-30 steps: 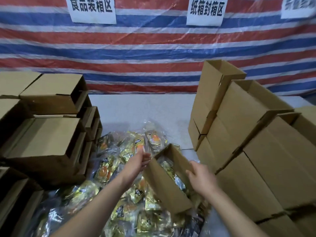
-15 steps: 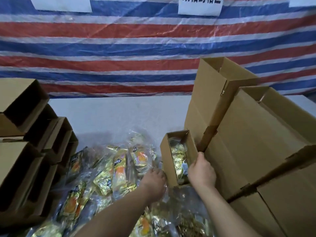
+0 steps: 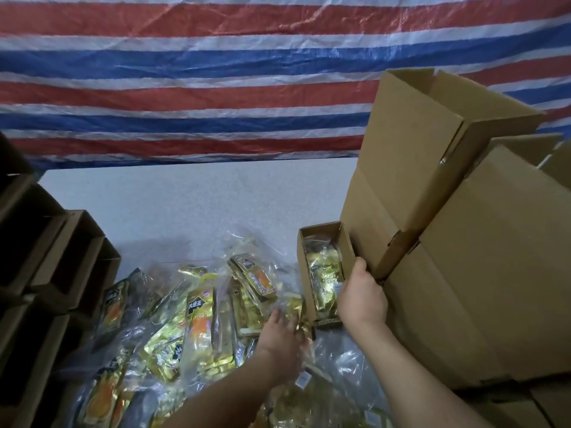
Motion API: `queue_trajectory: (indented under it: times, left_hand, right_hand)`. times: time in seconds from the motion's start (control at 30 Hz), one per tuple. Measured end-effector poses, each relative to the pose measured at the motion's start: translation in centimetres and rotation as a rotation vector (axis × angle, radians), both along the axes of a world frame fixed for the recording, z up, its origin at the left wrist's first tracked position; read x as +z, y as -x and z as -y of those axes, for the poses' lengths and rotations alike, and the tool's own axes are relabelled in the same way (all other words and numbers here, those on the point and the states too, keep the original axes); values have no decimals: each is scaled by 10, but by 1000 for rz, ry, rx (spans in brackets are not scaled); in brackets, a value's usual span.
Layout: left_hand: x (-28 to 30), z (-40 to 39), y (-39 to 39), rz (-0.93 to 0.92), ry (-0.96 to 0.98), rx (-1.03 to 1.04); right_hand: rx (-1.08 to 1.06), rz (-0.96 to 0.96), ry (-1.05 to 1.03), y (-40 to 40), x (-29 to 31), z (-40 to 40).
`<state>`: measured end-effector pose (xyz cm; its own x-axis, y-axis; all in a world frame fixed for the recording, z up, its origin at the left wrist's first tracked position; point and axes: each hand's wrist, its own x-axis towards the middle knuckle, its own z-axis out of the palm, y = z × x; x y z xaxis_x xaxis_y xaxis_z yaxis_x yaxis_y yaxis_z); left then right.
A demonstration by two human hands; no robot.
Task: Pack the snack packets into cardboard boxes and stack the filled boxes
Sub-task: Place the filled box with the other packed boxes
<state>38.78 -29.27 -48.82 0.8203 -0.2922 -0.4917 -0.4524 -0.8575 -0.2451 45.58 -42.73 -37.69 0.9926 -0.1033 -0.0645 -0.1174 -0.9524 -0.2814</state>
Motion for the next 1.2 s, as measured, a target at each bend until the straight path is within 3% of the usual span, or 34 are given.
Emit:
queue_trajectory:
  times: [0.37,0.53,0.67,0.93,1.03,1.2]
  left_hand:
    - [2,-36,26,-2,43,143]
    - [-1,-38,29,-19,13,118]
    - [5,-37,33,-28,-5,120]
    - [37,-41,76,-116,152,232]
    - [49,-43,95,-161,217,278]
    - [57,-47,129,-128,360,369]
  right_hand:
    - [-9,-73,-69,-26,-20,-14]
    - [241,138,-33,-5,-16,-22]
    - [406,-130,265,10,-29,-25]
    - [509,-129,237,-10,-22,-19]
    - [492,-82,201,-3,-17,-17]
    - [423,199,24,37,-9,-12]
